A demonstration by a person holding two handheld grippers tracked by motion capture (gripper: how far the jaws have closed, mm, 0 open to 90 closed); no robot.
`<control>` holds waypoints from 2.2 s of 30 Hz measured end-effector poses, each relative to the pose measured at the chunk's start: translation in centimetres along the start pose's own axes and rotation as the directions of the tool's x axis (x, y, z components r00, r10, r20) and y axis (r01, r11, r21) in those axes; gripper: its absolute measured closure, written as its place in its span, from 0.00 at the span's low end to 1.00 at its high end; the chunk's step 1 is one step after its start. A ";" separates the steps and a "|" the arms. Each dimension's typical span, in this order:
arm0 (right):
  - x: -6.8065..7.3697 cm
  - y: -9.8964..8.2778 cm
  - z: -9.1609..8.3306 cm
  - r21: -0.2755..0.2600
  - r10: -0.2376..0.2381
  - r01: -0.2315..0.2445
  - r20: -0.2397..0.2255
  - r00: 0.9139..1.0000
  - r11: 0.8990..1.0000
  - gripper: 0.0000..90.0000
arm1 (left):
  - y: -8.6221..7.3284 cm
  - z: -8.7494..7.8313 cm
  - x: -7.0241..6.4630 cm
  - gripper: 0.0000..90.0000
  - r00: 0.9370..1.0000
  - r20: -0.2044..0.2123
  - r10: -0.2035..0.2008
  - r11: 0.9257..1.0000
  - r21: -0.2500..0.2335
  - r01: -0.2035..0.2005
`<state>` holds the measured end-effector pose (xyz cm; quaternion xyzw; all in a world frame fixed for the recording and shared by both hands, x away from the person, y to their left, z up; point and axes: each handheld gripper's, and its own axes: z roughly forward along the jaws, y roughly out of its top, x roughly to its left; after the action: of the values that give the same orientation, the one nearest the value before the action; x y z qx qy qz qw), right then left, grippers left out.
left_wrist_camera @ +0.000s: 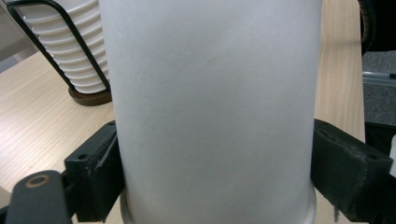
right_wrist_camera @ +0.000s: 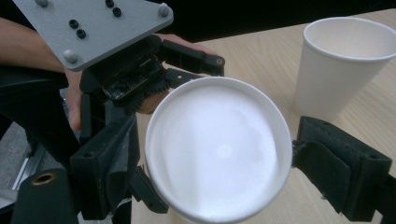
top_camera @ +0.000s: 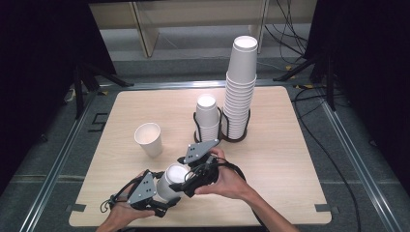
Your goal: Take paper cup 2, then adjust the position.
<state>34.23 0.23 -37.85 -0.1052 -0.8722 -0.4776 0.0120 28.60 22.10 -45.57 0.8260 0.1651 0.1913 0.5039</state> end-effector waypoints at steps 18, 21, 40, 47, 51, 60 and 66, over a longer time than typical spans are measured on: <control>0.1 -0.4 1.7 0.053 -0.043 0.045 -0.044 0.998 0.998 0.18 | 0.1 -0.2 -0.4 0.15 0.999 0.009 0.046 0.998 0.033 -0.046; 0.1 -0.5 1.9 0.075 -0.038 0.042 -0.059 0.998 0.996 0.18 | 0.1 -0.1 -0.4 0.14 0.998 0.013 0.055 0.998 0.033 -0.056; -0.4 -0.3 0.7 0.015 -0.061 0.062 -0.047 0.997 0.998 0.25 | 0.0 -0.8 0.4 0.10 0.999 0.008 -0.034 0.992 -0.123 0.035; -1.7 -0.4 -0.7 -0.046 0.000 -0.001 -0.030 1.000 0.999 0.25 | 0.0 -1.7 1.0 0.16 0.997 -0.013 -0.078 0.977 -0.202 0.074; -2.5 -0.5 -1.8 -0.095 0.015 -0.014 0.007 1.000 0.995 0.25 | -0.1 -1.9 1.4 0.16 0.993 -0.028 -0.114 0.970 -0.220 0.105; -2.8 0.1 -3.4 -0.185 0.054 -0.051 0.012 0.998 0.981 0.25 | -0.3 -1.7 2.0 0.16 0.969 -0.004 -0.249 0.930 -0.279 0.238; -2.6 0.2 -3.2 -0.193 0.046 -0.046 -0.006 0.999 0.980 0.25 | -0.1 -1.9 1.9 0.16 0.967 0.010 -0.256 0.924 -0.290 0.248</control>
<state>36.54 -2.76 -36.24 -0.1256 -0.8189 -0.5598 0.0132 29.36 24.47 -44.57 0.7126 0.2472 0.1587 0.6371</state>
